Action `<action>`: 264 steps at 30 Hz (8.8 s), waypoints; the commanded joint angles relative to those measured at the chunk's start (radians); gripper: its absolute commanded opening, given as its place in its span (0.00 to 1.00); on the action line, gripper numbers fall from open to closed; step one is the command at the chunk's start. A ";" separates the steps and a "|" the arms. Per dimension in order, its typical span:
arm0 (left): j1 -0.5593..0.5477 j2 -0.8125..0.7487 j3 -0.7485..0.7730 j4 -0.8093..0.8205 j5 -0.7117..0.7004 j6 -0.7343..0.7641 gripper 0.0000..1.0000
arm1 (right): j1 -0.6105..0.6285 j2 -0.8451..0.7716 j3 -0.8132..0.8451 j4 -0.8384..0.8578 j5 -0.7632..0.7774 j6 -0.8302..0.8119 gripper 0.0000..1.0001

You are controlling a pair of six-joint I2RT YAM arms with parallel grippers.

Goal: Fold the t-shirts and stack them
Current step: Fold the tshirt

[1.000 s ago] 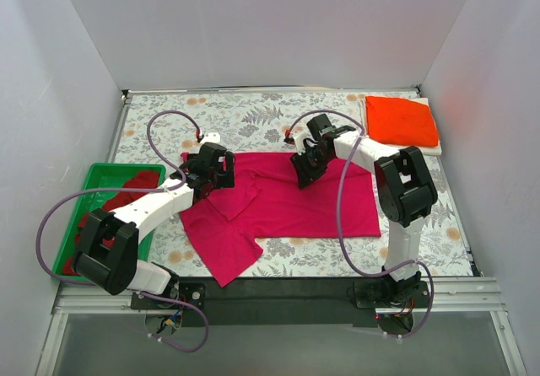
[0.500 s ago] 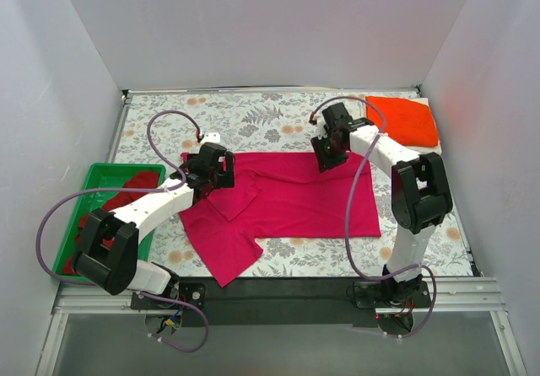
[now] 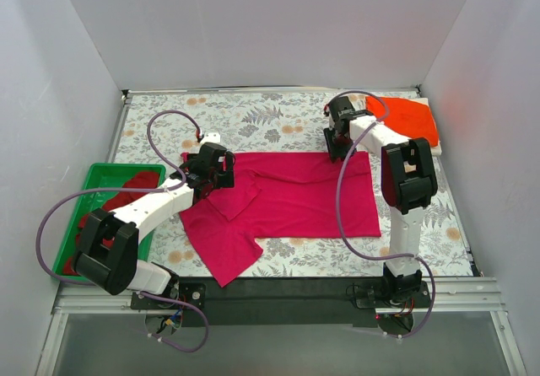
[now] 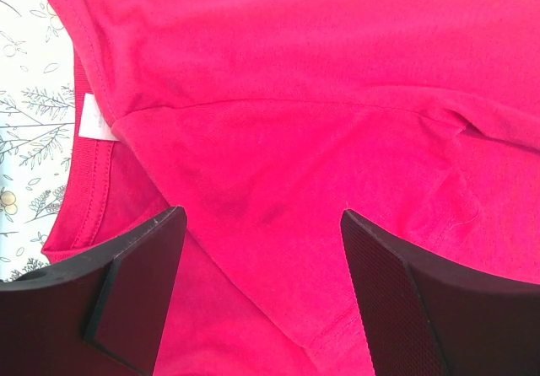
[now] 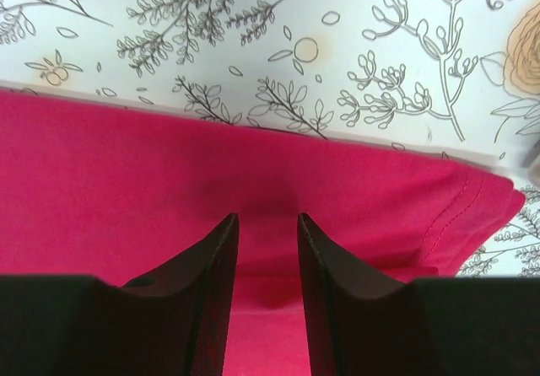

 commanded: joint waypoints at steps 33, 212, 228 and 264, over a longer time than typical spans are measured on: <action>0.010 -0.028 0.005 -0.001 -0.052 -0.014 0.68 | -0.066 -0.330 -0.416 0.019 0.008 0.102 0.34; 0.367 -0.056 0.082 -0.447 0.120 -0.468 0.00 | -0.285 -0.711 -0.731 0.206 -0.052 0.230 0.01; 0.445 0.148 0.287 -0.484 0.196 -0.419 0.00 | -0.287 -0.412 -0.385 0.091 -0.113 0.183 0.01; 0.488 0.276 0.330 -0.384 0.256 -0.440 0.14 | -0.270 -0.208 -0.201 0.079 -0.150 0.171 0.25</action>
